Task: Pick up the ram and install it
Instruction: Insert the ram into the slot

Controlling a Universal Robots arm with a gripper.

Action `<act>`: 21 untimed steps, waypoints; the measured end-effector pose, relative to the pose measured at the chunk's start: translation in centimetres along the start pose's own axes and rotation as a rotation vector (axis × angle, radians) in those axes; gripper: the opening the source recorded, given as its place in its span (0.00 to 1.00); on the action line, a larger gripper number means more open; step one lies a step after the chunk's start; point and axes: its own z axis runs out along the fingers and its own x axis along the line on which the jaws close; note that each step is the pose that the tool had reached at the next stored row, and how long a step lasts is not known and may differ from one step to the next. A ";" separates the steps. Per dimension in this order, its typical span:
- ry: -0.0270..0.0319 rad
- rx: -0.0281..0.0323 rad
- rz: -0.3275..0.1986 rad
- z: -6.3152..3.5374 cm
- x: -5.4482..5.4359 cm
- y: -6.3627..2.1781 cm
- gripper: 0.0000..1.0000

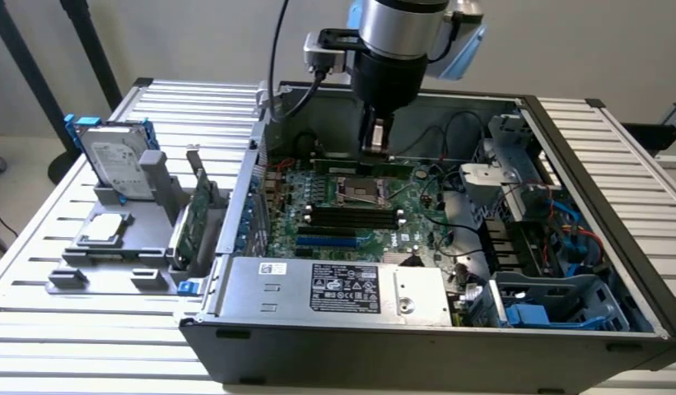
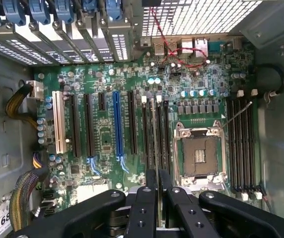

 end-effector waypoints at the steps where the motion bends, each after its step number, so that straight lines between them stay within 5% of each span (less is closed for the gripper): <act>1: -0.0001 0.0001 0.000 0.18 0.0 -0.01 0.14; 21: -0.0001 0.0001 0.002 3.81 0.2 -0.25 0.14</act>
